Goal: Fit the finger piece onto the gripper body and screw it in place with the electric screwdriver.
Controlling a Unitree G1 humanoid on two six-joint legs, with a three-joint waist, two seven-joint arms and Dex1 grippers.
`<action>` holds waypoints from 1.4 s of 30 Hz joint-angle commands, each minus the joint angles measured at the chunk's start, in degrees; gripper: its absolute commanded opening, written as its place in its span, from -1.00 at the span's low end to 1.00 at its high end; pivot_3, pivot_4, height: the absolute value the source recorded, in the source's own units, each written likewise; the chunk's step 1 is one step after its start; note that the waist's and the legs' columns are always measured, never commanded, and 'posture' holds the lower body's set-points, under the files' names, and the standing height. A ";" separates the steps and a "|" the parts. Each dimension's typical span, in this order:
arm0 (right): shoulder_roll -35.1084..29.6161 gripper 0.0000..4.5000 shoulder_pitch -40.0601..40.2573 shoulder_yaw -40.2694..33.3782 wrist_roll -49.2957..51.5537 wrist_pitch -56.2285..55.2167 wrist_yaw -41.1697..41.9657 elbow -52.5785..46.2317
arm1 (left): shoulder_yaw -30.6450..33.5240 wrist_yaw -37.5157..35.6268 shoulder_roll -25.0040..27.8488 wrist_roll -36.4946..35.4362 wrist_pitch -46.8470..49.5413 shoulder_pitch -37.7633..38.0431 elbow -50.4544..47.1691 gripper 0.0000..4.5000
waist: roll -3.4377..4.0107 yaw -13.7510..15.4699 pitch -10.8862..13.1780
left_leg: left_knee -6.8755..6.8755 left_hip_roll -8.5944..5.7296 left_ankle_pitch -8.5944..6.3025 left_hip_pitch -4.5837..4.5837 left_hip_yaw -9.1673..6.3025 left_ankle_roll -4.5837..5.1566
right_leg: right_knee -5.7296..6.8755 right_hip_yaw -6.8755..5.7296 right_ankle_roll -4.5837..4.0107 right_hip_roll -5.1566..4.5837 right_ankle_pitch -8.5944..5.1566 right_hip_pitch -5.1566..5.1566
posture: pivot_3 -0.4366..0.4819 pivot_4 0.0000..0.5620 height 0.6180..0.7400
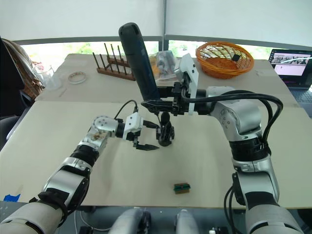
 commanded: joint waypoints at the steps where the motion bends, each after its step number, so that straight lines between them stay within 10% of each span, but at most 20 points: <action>1: -0.28 -0.14 -0.72 -2.96 1.29 -1.18 0.06 -3.06 | 0.32 -0.02 -0.27 -0.03 -0.65 -0.81 -1.06 1.00 | 0.00 0.01 0.00 | 0.00 0.00 0.00 0.00 0.00 0.00 | 0.00 0.00 0.00 0.00 0.00 0.00 | -0.05 -0.47 1.00; 42: -0.59 -0.14 -0.33 -2.54 0.99 -1.91 -0.12 -3.41 | 0.40 0.10 -0.13 0.14 -0.59 -1.47 -0.35 1.00 | 0.00 0.01 0.00 | 0.00 -0.01 0.00 0.00 0.00 0.00 | 0.00 0.00 0.01 0.00 0.00 0.00 | -0.05 -0.47 1.00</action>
